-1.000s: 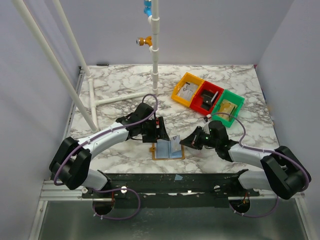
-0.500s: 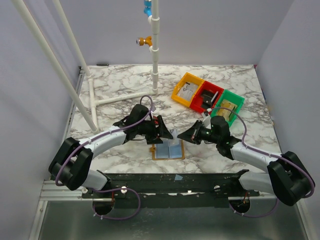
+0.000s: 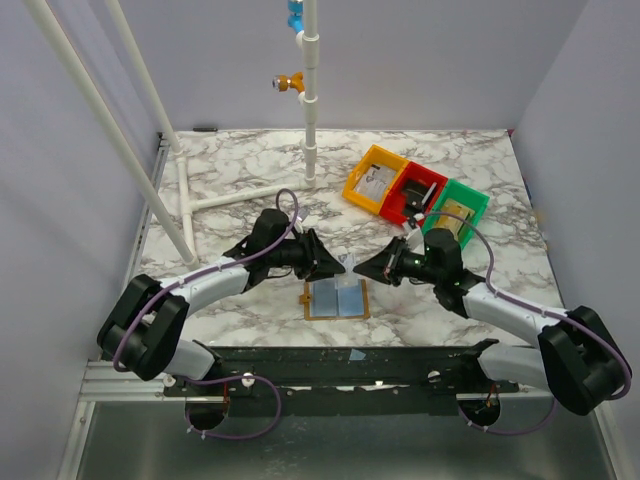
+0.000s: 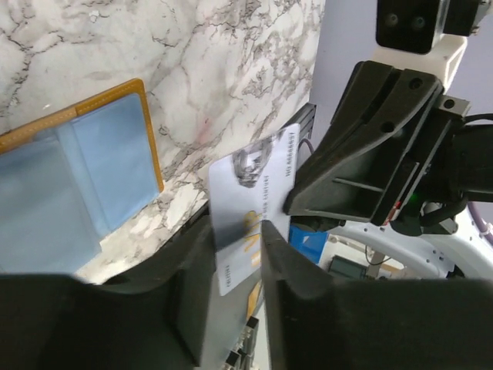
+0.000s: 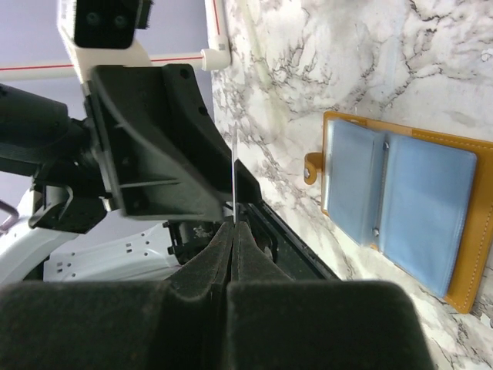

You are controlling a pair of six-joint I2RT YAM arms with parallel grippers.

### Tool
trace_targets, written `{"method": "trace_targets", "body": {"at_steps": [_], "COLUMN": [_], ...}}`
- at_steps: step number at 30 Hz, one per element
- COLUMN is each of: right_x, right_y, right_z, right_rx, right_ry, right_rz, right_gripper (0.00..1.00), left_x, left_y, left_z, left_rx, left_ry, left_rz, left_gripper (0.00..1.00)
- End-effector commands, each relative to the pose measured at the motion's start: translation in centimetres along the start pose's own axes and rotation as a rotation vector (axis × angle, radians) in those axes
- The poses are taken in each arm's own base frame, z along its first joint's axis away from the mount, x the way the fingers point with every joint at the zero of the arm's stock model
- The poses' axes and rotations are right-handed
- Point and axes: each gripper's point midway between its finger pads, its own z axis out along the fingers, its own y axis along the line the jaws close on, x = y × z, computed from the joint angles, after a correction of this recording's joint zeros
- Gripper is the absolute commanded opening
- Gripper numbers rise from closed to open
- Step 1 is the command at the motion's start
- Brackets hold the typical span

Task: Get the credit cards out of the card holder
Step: Place the credit card in the storage box.

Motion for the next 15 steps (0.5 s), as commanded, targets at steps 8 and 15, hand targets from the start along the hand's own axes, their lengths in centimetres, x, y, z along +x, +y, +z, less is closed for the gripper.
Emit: {"method": "trace_targets", "body": {"at_steps": [8, 15], "right_x": [-0.4, -0.9], "right_y": [3.1, 5.0], "right_z": [-0.5, -0.8], "right_rx": [-0.078, -0.119], "right_ry": [0.001, -0.009], "right_rz": [-0.049, -0.078], "right_gripper": [0.01, 0.58], "left_x": [0.4, 0.5], "left_y": [-3.1, -4.3], "left_z": [-0.6, -1.2], "left_rx": [0.137, 0.175], "left_ry": [0.026, 0.026], "left_rz": [0.023, 0.027], "left_gripper": [0.0, 0.0]}}
